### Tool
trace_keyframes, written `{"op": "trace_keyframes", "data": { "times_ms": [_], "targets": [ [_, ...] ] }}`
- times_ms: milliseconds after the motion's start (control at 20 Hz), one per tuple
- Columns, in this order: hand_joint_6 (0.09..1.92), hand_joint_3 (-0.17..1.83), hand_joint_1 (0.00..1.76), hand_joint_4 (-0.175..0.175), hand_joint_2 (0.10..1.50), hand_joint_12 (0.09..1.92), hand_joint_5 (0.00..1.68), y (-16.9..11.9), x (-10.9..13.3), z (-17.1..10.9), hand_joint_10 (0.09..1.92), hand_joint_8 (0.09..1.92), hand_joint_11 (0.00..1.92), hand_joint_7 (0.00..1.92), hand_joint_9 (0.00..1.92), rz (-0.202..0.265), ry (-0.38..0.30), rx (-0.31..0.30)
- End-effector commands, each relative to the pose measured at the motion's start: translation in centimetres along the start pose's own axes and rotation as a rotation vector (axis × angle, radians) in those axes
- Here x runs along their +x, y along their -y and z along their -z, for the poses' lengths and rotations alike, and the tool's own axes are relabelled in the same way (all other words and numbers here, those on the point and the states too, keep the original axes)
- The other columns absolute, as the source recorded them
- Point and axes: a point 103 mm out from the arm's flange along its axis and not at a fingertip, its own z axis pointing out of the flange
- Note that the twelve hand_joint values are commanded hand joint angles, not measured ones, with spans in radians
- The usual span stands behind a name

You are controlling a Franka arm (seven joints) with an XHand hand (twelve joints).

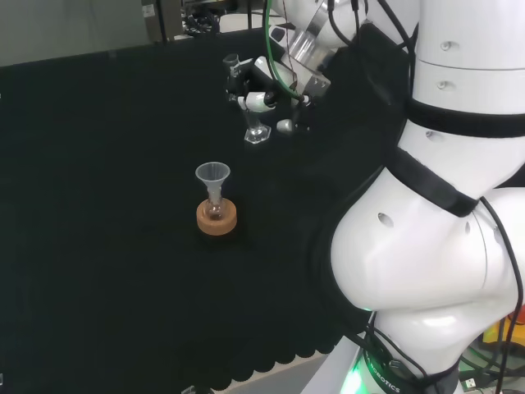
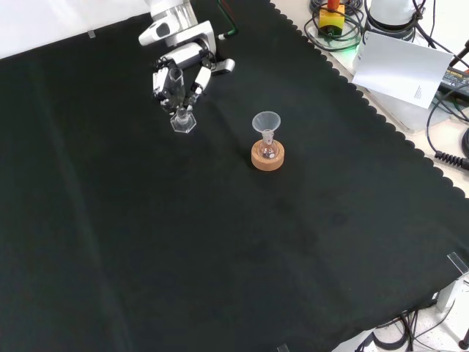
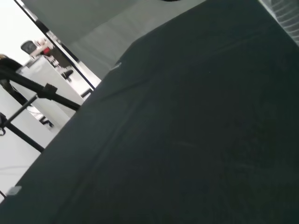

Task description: Pick up the graduated cylinder.

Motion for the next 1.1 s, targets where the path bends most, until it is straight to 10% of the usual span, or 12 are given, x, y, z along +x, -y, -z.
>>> {"op": "trace_keyframes", "data": {
  "times_ms": [50,1100],
  "targets": [
    [1.07,0.00,1.26,-0.175,1.13,0.84,0.93,3.7,1.9,2.8,0.28,1.06,1.11,0.97,1.32,-0.020,0.120,0.066],
    [1.07,0.00,1.26,-0.175,1.13,0.84,0.94,12.6,4.2,5.3,0.26,1.05,1.11,0.97,1.33,-0.099,0.291,0.337]
  ]
}}
